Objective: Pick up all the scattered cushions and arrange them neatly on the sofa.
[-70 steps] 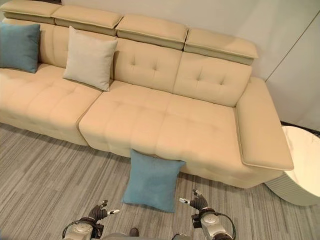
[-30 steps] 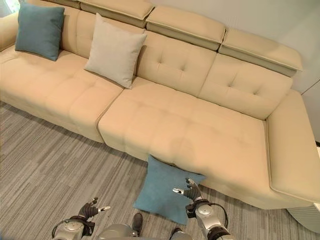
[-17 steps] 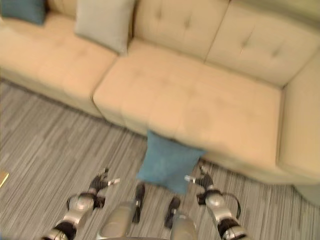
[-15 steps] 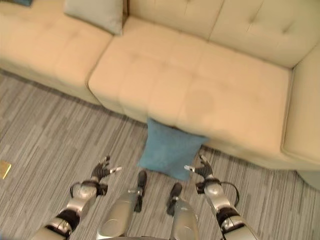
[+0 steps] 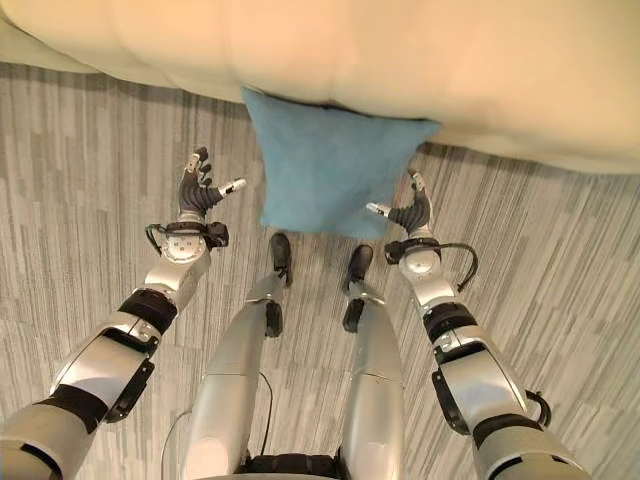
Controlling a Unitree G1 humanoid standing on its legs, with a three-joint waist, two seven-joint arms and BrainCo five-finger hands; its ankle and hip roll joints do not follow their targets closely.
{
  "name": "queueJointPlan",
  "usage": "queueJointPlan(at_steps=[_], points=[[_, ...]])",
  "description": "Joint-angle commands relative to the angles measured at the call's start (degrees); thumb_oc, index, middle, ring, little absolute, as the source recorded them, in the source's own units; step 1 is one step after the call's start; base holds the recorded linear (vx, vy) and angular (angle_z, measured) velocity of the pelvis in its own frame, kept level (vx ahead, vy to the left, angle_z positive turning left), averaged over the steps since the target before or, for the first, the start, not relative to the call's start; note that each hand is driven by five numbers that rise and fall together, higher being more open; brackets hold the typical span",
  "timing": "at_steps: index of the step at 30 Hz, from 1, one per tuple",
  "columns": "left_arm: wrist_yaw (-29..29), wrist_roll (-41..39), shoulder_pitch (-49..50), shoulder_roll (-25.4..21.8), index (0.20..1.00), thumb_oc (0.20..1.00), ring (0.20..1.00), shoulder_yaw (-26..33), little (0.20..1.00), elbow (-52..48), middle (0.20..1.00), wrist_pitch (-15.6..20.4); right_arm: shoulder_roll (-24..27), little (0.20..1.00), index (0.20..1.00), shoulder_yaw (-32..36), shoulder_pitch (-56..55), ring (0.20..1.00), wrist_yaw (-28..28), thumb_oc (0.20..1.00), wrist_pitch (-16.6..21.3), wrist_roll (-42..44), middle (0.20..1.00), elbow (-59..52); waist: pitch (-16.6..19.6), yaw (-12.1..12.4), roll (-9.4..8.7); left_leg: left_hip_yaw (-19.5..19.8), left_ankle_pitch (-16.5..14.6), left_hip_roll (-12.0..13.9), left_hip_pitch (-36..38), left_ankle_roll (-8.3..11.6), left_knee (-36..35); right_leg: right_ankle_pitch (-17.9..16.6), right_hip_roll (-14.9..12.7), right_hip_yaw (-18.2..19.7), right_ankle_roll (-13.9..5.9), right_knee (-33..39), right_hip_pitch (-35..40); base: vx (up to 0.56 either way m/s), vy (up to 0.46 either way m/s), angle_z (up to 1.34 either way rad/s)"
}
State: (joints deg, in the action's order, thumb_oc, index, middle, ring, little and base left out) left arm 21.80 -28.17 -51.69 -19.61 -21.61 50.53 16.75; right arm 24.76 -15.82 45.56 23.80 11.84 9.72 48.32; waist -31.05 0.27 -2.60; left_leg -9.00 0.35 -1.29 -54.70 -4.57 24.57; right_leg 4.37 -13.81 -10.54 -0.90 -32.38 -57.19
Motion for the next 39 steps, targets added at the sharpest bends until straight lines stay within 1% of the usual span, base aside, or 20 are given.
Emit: queueJointPlan(at_steps=[1, 3, 4, 5, 6, 10, 15, 20, 21, 27, 32, 34, 35, 39], points=[[4.27, -1.88, 2.61, -1.8, 1.0, 1.0, 1.0, 4.14, 1.0, -1.61, 1.0, 2.85, 3.32, 1.0, 1.0, 1.11, -2.65, 1.0, 4.47, 1.0, 2.73, 0.77, 1.0, -3.81, 3.64, -1.02, 0.62, 6.52, -2.27, 0.76, -4.1, 4.98, 2.37, -3.75, -2.55, 1.9, -7.5, 0.78, -1.43, 0.0, 0.138, -0.12], [6.12, -2.78, 0.12, -2.47, 1.0, 1.0, 1.0, 4.79, 1.0, -1.42, 1.0, 2.88, 3.89, 1.0, 1.0, 2.48, -1.21, 1.0, 5.82, 1.0, 3.28, 1.68, 1.0, -4.38, 2.97, -1.67, 0.39, 6.27, -2.8, 0.83, -7.28, 4.73, 4.32, -3.79, -2.36, 2.95, -7.65, -0.9, -4.98, 0.02, 0.088, -0.2], [5.86, -2.95, -0.11, -2.62, 1.0, 1.0, 1.0, 4.77, 1.0, -1.51, 1.0, 2.91, 4.11, 1.0, 1.0, 2.52, -1.07, 1.0, 5.86, 1.0, 3.52, 1.97, 1.0, -4.72, 2.77, -1.74, 0.32, 6.18, -3.0, 0.79, -8.43, 4.74, 5.26, -3.66, -2.47, 3.04, -7.57, -1.53, -5.92, 0.02, 0.091, -0.3], [5.93, -2.62, -2.53, -4.24, 1.0, 1.0, 1.0, 3.8, 1.0, -0.24, 1.0, 2.54, 5.63, 1.0, 1.0, 2.87, 0.32, 1.0, 5.88, 1.0, 4.16, 3.25, 1.0, -4.22, 2.14, -2.21, 0.41, 6.32, -3.46, 0.46, -10.88, 4.51, 7.07, -3.32, -2.36, 3.62, -7.38, -3.2, -8.63, 0.03, 0.087, -0.25], [5.91, -2.79, -3.74, -4.6, 1.0, 1.0, 1.0, 3.77, 1.0, 0.72, 1.0, 2.16, 6.43, 1.0, 1.0, 2.84, 1.0, 1.0, 5.87, 1.0, 4.49, 3.41, 1.0, -4.8, 1.72, -2.51, 0.34, 6.37, -3.61, 0.44, -12.25, 4.48, 7.42, -3.16, -2.52, 3.95, -7.35, -3.85, -10.31, 0.02, 0.082, -0.14], [6.18, -2.7, -7.37, -6.09, 1.0, 1.0, 1.0, 3.3, 1.0, 3.94, 1.0, 1.62, 7.76, 1.0, 1.0, 2.51, 3.42, 1.0, 6.16, 1.0, 4.98, 3.97, 1.0, -4.85, 1.86, -3.05, -0.1, 5.91, -3.9, 0.23, -15.43, 4.53, 8.19, -2.76, -2.52, 4.73, -7.32, -4.89, -13.73, 0.01, 0.029, -0.03], [5.47, -3.91, -12.5, -9.33, 1.0, 1.0, 1.0, 2.21, 1.0, 6.67, 1.0, 1.46, 9.62, 1.0, 1.0, 0.92, 6.57, 1.0, 5.32, 1.0, 5.78, 4.94, 1.0, -5.8, 2.97, -3.8, -0.73, 5.67, -4.63, -0.14, -20.76, 3.82, 10.21, -2.99, -1.8, 6.49, -7.43, -5.42, -19.08, 0.05, 0.062, -0.09], [5.65, -6.42, -18.13, -10.59, 1.0, 1.0, 1.0, 0.72, 1.0, 6.65, 1.0, 2.19, 11.11, 1.0, 1.0, -1.04, 10.35, 1.0, 4.76, 1.0, 5.86, 5.57, 1.0, -5.57, 3.32, -4.26, -0.58, 5.74, -5.17, -0.49, -25.1, 3.2, 12.23, -2.88, -1.51, 7.77, -7.61, -6.6, -23.2, 0.07, 0.064, -0.07], [6.2, -6.97, -20.09, -10.5, 1.0, 1.0, 1.0, -0.01, 1.0, 4.87, 1.0, 2.56, 12.01, 1.0, 1.0, -1.64, 12.22, 1.0, 5.12, 1.0, 5.55, 5.02, 1.0, -6.77, 3.12, -4.23, -0.51, 5.59, -5.16, -0.4, -26.68, 3.15, 12.53, -2.78, -1.62, 7.95, -7.83, -7.14, -24.97, 0.06, 0.046, -0.06], [6.53, -7.93, -23.79, -8.98, 1.0, 1.0, 1.0, -1.57, 1.0, 1.69, 1.0, 3.62, 13.81, 1.0, 1.0, -2.55, 16.65, 1.0, 6.09, 1.0, 5.01, 5.09, 1.0, -4.76, 2.91, -4.06, 0.08, 5.81, -4.8, -0.74, -28.84, 3.14, 12.43, -2.29, -1.76, 8.38, -7.86, -8.25, -27.53, 0.04, 0.025, -0.04], [6.56, -9.54, -26.77, -5.5, 1.0, 1.0, 1.0, -3.5, 1.0, -2.15, 1.0, 5.25, 15.89, 1.0, 1.0, -5.29, 21.46, 1.0, 5.28, 1.0, 4.78, 6.97, 1.0, 0.18, 3.07, -3.35, 0.55, 6.28, -3.98, -1.15, -30.67, 3.4, 12.01, -1.81, -2.01, 8.3, -7.75, -8.94, -29.57, 0.02, 0.0, 0.01], [6.55, -9.98, -27.84, -4.3, 1.0, 1.0, 1.0, -4.32, 1.0, -2.39, 1.0, 5.45, 15.4, 1.0, 1.0, -5.89, 23.0, 1.0, 4.78, 1.0, 4.99, 8.94, 1.0, 2.27, 3.11, -3.1, 0.76, 6.51, -3.46, -1.08, -31.23, 3.54, 11.52, -1.75, -1.99, 8.17, -7.79, -8.86, -30.08, 0.0, 0.0, 0.0], [6.01, -10.07, -29.11, -2.6, 1.0, 1.0, 1.0, -5.73, 1.0, -2.52, 1.0, 5.52, 15.06, 1.0, 1.0, -8.48, 25.89, 1.0, 3.29, 1.0, 4.79, 10.43, 1.0, 6.0, 2.99, -2.44, 1.22, 6.78, -2.68, -1.08, -31.78, 3.75, 10.8, -1.98, -1.93, 8.12, -7.94, -8.96, -30.55, 0.0, 0.0, 0.0], [5.26, -10.73, -30.74, -0.95, 1.0, 1.0, 1.0, -6.81, 1.0, -2.53, 1.0, 6.01, 13.75, 1.0, 1.0, -12.31, 30.73, 1.0, 0.96, 1.0, 4.76, 12.73, 1.0, 10.25, 2.84, -1.24, 1.9, 6.74, -2.32, -1.11, -32.27, 3.79, 10.88, -2.1, -1.74, 8.14, -7.84, -9.12, -31.03, 0.0, 0.0, 0.0]])
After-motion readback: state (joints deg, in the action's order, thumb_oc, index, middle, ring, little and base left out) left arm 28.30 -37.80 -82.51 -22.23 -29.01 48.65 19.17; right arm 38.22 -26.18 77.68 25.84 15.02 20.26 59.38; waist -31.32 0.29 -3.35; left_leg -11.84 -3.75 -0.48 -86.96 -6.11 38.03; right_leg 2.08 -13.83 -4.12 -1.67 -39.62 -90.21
